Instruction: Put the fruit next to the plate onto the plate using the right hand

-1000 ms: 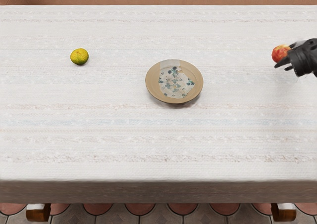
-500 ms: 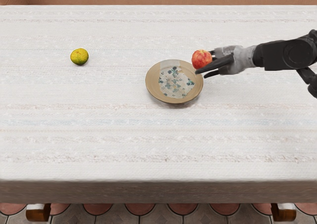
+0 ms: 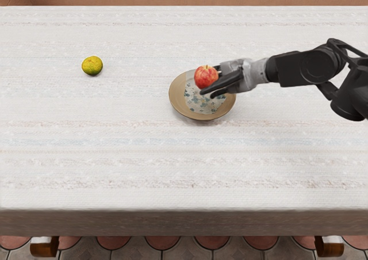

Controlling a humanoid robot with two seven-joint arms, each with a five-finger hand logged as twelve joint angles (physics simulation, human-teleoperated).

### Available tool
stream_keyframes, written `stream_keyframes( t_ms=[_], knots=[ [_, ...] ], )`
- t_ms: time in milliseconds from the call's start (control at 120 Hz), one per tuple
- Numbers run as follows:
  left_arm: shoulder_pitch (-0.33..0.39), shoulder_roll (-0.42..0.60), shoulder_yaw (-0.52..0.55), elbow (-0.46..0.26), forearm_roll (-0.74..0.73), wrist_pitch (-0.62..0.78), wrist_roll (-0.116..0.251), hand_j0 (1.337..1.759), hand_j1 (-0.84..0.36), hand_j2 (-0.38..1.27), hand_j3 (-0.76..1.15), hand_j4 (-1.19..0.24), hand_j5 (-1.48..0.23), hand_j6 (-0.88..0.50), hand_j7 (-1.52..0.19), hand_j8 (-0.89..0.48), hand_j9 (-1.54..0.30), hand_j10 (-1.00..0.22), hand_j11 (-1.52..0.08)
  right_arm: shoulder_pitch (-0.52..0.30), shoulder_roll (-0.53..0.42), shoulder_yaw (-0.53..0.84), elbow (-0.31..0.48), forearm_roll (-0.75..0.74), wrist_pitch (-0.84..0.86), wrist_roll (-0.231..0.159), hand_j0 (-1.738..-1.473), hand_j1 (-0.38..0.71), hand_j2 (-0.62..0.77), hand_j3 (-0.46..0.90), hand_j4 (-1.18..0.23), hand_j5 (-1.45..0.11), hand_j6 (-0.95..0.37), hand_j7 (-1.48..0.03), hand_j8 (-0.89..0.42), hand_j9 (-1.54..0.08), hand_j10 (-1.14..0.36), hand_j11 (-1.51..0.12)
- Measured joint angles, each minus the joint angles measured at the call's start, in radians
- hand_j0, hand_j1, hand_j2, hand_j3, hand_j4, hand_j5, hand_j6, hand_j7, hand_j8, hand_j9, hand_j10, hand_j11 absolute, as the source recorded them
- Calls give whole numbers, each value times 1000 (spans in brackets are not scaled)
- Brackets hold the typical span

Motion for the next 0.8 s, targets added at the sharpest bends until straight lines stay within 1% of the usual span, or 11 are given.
stream_keyframes(
  t_ms=[167, 192, 292, 317, 342, 450, 475, 550, 600, 658, 800],
  knots=[
    [0, 0, 0, 0, 0, 0, 0, 1658, 349, 1, 0, 0, 0, 0, 0, 0, 0, 0, 0, 22, 1, 4, -67, -28, -6, 0, -1625, 360, 72, -1, -390, -1165, -338, -1134, -577, -1206, -828, -1212],
    [0, 0, 0, 0, 0, 0, 0, 1658, 349, 1, 0, 0, 0, 0, 0, 0, 0, 0, 0, 24, 1, 4, -77, -32, -7, 0, -1625, 353, 51, -1, -387, -1166, -339, -1134, -579, -1206, -827, -1213],
    [0, 0, 0, 0, 0, 0, 0, 1658, 349, 1, 0, 0, 0, 0, 0, 0, 0, 0, 0, 26, 2, 4, -106, -43, -8, 0, -1625, 349, 61, -1, -393, -1154, -342, -1121, -583, -1190, -819, -1196],
    [0, 0, 0, 0, 0, 0, 0, 1658, 349, 0, 0, 0, 0, 0, 0, 0, 0, 0, 0, 24, 2, 3, -110, -45, -8, 0, -1627, 341, 80, -1, -406, -1105, -362, -1078, -599, -1138, -790, -1143],
    [0, 0, 0, 0, 0, 0, 0, 1658, 349, 0, 0, 0, 0, 0, 0, 0, 0, 0, 0, 23, 2, 1, -113, -47, -8, 0, -1631, 294, 66, 0, -410, -1012, -347, -989, -611, -1042, -726, -1047],
    [0, 0, 0, 0, 0, 0, 0, 1658, 349, 0, 0, 0, 0, 0, 0, 0, 0, 0, 0, 20, 2, -5, -118, -52, -14, 0, -1642, 44, 36, 0, -253, -612, -216, -598, -369, -629, -440, -632],
    [0, 0, 0, 0, 0, 0, 0, 1658, 349, 0, 0, 0, 0, 0, 0, 0, 0, 0, 0, 20, 1, -6, -118, -52, -14, 0, -1644, -1, 32, 0, -226, -539, -192, -529, -256, -556, -364, -559],
    [0, 0, 0, 0, 0, 0, 0, 1658, 349, 0, 0, 0, 0, 0, 0, 0, 0, 0, 0, 24, -2, -4, -112, -50, -3, 0, -1648, -108, 23, 0, -160, -370, -133, -366, -182, -383, -169, -387],
    [0, 0, 0, 0, 0, 0, 0, 1658, 349, 0, 0, 0, 0, 0, 0, 0, 0, 0, 0, 28, -7, 5, -106, -44, 16, 0, -1650, -160, 18, 0, -125, -290, -104, -287, -142, -300, -130, -303],
    [0, 0, 0, 0, 0, 0, 0, 1658, 349, 0, 0, 0, 0, 0, 0, 0, 0, 0, 0, 29, -28, 35, -79, -40, 31, 0, -1652, -207, 13, 0, -94, -218, -78, -215, -107, -225, -98, -227],
    [0, 0, 0, 0, 0, 0, 0, 1658, 349, 0, 0, 0, 0, 0, 0, 0, 0, 0, 0, 25, -109, 71, -43, -36, 57, 0, -1655, -278, 6, 0, -47, -109, -39, -108, -53, -112, -49, -114]
  ],
)
